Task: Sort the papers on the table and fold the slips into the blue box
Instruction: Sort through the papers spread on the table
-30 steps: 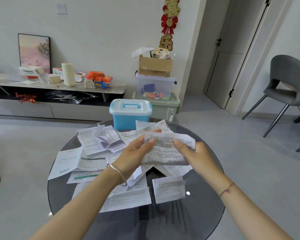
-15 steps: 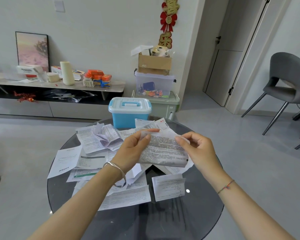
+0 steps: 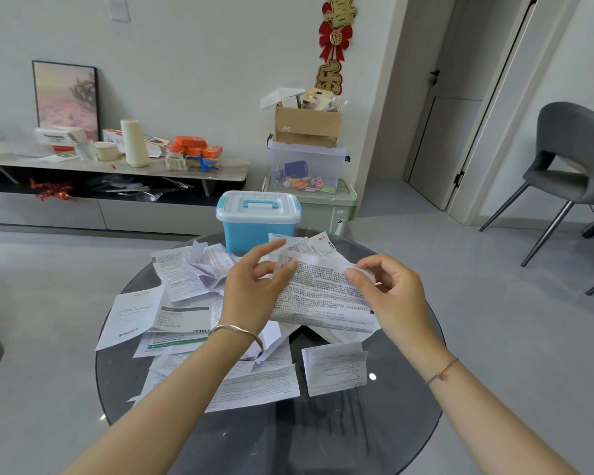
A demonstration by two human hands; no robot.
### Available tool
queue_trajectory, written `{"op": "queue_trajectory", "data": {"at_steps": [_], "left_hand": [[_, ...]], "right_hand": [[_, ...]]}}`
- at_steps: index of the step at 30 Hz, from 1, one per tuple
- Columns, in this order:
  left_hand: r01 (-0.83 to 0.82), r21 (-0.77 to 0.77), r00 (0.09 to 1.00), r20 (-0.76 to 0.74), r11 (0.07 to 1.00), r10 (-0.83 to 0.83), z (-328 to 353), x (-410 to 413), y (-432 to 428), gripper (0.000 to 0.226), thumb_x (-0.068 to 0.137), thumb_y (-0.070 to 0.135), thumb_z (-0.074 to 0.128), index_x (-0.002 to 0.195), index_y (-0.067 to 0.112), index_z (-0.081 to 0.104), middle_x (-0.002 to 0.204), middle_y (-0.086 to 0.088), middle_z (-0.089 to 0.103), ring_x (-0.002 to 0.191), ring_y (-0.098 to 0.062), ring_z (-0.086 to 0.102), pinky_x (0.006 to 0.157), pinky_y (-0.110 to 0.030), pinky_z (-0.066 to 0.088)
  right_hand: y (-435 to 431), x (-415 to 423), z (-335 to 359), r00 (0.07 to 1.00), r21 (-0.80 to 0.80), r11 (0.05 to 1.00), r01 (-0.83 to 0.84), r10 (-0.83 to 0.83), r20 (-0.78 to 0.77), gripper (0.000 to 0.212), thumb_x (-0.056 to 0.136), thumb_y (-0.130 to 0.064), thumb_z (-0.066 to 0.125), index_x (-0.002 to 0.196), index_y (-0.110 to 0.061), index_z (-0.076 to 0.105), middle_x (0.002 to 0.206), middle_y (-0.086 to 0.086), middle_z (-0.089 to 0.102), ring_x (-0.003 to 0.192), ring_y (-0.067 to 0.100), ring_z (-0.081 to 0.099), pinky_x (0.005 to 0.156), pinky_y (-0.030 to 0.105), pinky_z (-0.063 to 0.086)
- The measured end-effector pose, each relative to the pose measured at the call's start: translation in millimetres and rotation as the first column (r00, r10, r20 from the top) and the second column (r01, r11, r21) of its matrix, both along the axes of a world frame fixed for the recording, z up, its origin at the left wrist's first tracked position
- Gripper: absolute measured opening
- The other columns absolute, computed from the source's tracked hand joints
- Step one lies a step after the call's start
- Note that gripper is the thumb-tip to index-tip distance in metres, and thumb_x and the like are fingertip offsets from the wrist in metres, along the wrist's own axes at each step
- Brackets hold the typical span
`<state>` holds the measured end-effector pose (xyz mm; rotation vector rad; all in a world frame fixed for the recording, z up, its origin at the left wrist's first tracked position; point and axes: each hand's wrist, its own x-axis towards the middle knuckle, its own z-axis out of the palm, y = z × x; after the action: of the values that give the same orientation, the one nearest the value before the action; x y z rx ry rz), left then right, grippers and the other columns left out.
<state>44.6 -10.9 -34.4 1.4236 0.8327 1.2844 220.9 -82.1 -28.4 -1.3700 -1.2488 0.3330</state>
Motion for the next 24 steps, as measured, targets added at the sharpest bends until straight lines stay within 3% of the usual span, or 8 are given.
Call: {"op": "queue_trajectory", "data": {"at_steps": [5,9,12,15,17,19,21,24], "left_hand": [[-0.033,0.008,0.999,0.022,0.999,0.033,2.6,1.6,-2.5,0.01,0.081,0.01,0.073,0.081,0.019,0.068,0.074,0.007,0.071,0.067,0.006,0.065,0.063,-0.007,0.048],[-0.024,0.112,0.997,-0.072,0.993,0.033,-0.4,-0.1,0.0,0.013,0.08,0.013,0.074,0.078,0.025,0.069,0.077,0.012,0.071,0.077,0.001,0.065,0.074,-0.017,0.053],[0.106,0.274,0.96,-0.277,0.956,-0.027,-2.0,0.1,-1.6,0.016,0.083,0.017,0.072,0.081,0.032,0.07,0.082,0.017,0.07,0.08,-0.004,0.064,0.077,-0.024,0.054],[0.166,0.288,0.949,-0.306,0.943,-0.074,-0.3,0.1,-3.5,0.017,0.083,0.016,0.071,0.084,0.033,0.07,0.084,0.018,0.07,0.082,-0.003,0.064,0.078,-0.024,0.054],[0.126,0.194,0.973,-0.214,0.973,-0.083,2.3,-1.0,-3.3,0.019,0.081,0.016,0.074,0.092,0.03,0.069,0.084,0.012,0.071,0.081,-0.003,0.065,0.075,-0.019,0.053],[0.118,-0.061,0.989,-0.079,0.991,-0.123,5.2,-0.9,-3.5,0.038,0.076,0.017,0.077,0.111,0.024,0.063,0.092,0.006,0.071,0.083,-0.003,0.068,0.07,-0.017,0.055],[0.237,-0.332,0.97,0.027,0.913,-0.242,5.7,0.9,-6.6,0.054,0.072,0.018,0.078,0.121,0.016,0.055,0.102,-0.004,0.072,0.088,-0.013,0.071,0.07,-0.025,0.058],[0.351,-0.424,0.929,0.048,0.835,-0.366,2.4,4.7,-11.0,0.031,0.08,0.013,0.071,0.11,0.01,0.062,0.098,-0.005,0.074,0.089,-0.018,0.072,0.071,-0.026,0.059]], "right_hand": [[0.4,0.2,0.0,1.0,0.008,1.0,-0.019,0.019,0.005,0.007,0.083,-0.017,0.071,0.084,-0.016,0.065,0.079,-0.003,0.068,0.069,0.011,0.061,0.056,0.014,0.046],[0.4,2.9,0.6,0.99,-0.125,0.992,-0.034,0.05,0.129,0.018,0.086,-0.021,0.069,0.103,-0.023,0.065,0.083,0.001,0.067,0.072,0.002,0.058,0.061,0.008,0.043],[1.4,4.0,-3.5,0.949,-0.275,0.96,-0.046,0.128,0.289,0.016,0.083,-0.043,0.067,0.088,-0.028,0.069,0.078,-0.006,0.066,0.071,0.005,0.058,0.063,0.017,0.045],[0.2,0.8,-5.5,0.938,-0.313,0.931,-0.187,0.264,0.225,0.032,0.083,-0.048,0.061,0.08,-0.017,0.065,0.075,0.002,0.068,0.067,0.02,0.059,0.06,0.027,0.043],[0.0,-0.9,-4.7,0.943,-0.259,0.942,-0.214,0.269,0.198,0.029,0.088,-0.038,0.06,0.08,-0.01,0.06,0.071,0.01,0.066,0.059,0.019,0.052,0.056,0.024,0.038],[1.3,-2.9,-4.4,0.965,-0.19,0.97,-0.152,0.187,0.185,0.026,0.093,-0.032,0.057,0.079,-0.009,0.055,0.068,0.01,0.064,0.057,0.014,0.052,0.052,0.021,0.035],[2.6,-5.5,-6.2,0.988,-0.143,0.985,-0.101,0.116,0.106,0.023,0.094,-0.03,0.054,0.08,-0.012,0.055,0.072,0.003,0.069,0.061,0.011,0.062,0.05,0.018,0.04],[3.2,-8.2,-7.6,0.997,-0.125,0.99,-0.058,0.064,0.047,0.021,0.096,-0.027,0.052,0.084,-0.01,0.054,0.077,0.002,0.072,0.067,0.014,0.068,0.049,0.02,0.047]]}}
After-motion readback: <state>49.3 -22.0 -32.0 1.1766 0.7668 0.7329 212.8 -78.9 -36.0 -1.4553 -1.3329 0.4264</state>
